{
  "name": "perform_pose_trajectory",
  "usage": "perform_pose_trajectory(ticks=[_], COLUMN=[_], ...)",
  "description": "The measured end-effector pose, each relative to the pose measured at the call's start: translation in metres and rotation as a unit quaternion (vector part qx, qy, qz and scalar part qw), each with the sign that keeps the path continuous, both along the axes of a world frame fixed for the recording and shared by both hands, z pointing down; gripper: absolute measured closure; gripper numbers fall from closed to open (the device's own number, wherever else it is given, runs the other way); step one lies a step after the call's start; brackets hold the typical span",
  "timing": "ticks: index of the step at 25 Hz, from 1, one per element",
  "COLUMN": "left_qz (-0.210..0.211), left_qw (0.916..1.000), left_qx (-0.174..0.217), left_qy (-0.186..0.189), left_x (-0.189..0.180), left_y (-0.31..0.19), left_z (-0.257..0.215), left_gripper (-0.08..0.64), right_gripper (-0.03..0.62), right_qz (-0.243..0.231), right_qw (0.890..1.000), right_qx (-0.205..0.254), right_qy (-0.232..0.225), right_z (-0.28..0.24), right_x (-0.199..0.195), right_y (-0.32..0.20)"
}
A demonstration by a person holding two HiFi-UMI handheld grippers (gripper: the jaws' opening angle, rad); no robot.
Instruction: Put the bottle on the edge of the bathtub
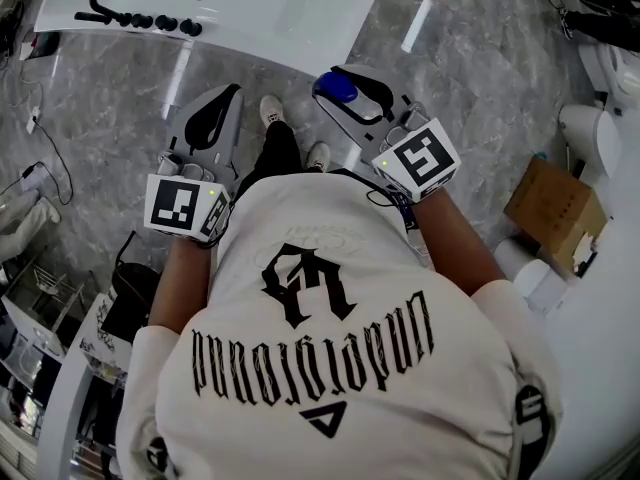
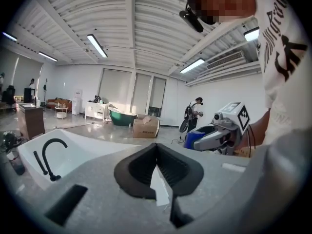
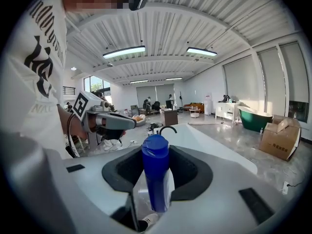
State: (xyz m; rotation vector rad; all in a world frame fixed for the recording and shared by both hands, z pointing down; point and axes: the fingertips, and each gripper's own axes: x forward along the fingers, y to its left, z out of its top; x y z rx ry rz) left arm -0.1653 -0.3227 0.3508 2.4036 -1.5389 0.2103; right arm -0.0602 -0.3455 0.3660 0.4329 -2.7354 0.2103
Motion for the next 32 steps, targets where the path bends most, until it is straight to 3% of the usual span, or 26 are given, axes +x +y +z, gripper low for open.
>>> perform_pose_trajectory(ticks=[19,32], left_qz=[0.051,0.074], left_qw=[0.997,0.9919], left_qx=[-0.059,-0.104], left_qy=[-0.001,0.002], left_x=[-0.043,-0.055], left_y=[-0.069,-0.089], left_z=[0.077,0.151], left_gripper=[0.545,0.545], right_gripper=[0.436,0.436], right_qz=[0.01,0.004], right_qw=[0.995,0.99], right_qx=[-0.049,-0.061], right_qy=[0.084,0.128], right_z=[0.107,0.191], right_x=[-0.053,-0.075], right_y=[-0.065,-0.082])
